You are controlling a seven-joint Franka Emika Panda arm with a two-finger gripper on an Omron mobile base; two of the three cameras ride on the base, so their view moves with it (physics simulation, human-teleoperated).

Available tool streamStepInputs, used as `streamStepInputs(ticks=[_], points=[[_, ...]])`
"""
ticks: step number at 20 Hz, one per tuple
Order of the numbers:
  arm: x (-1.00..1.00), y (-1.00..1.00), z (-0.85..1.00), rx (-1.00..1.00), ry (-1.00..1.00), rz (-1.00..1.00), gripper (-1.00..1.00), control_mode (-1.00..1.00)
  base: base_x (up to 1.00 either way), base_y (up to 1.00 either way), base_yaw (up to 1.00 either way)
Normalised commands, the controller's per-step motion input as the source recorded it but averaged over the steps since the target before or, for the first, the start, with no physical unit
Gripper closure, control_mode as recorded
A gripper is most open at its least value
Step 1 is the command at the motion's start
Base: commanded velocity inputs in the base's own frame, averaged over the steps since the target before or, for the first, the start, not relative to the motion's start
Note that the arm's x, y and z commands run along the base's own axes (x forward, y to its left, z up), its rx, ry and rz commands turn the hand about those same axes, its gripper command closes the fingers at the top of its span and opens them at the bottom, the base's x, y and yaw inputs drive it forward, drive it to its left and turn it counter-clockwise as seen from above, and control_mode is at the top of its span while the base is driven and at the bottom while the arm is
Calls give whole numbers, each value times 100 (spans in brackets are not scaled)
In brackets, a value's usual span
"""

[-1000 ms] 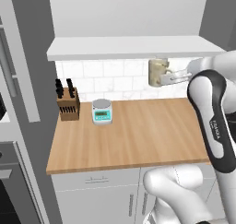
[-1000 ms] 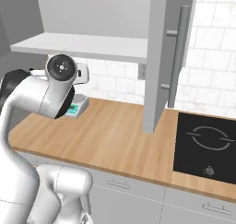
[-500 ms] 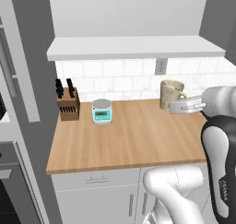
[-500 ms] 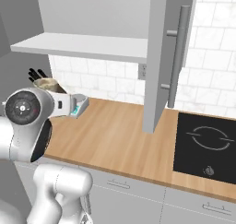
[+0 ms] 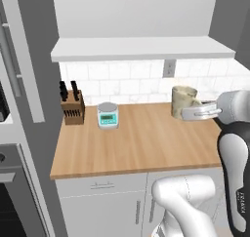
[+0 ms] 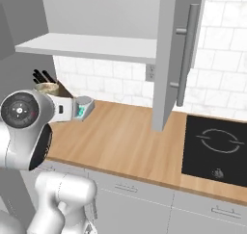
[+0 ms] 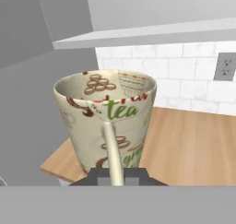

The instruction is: Gather all objects into one cabinet and sort the glasses and bowls to opposite sides.

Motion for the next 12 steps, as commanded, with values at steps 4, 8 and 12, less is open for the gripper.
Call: streamStepInputs(ticks=[4,8,12], points=[[0,0,0,0,0,0,100,100,-99,0,-18],[0,0,0,0,0,0,100,100,-54,0,-38],[0,0,0,0,0,0,100,100,-30,1,-62]])
